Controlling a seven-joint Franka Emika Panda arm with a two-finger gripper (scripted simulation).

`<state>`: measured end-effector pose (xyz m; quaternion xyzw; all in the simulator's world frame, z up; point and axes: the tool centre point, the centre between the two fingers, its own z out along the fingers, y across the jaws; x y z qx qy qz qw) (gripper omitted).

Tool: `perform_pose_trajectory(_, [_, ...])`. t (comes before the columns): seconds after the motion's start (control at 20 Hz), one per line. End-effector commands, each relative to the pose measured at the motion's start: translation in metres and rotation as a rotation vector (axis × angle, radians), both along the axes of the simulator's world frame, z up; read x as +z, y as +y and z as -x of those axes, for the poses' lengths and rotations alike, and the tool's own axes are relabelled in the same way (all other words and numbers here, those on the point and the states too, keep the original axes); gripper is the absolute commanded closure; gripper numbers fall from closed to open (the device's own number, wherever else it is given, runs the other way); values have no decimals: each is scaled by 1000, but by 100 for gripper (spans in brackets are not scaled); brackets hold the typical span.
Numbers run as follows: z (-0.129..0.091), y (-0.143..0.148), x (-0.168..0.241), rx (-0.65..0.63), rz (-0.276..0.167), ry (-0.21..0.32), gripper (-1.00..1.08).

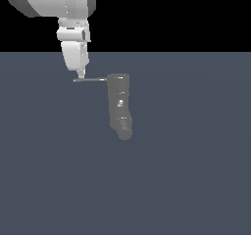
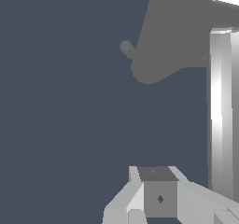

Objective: Turn on the faucet by rotating a designated handle.

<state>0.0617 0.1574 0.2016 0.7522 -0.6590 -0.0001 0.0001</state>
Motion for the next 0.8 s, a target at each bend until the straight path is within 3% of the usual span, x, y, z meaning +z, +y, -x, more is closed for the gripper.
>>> perform_pose_trajectory(0.0, [6,-1,0,0,0,0,108])
perform_pose_trajectory(0.75, [48,-8,0,0,0,0,108])
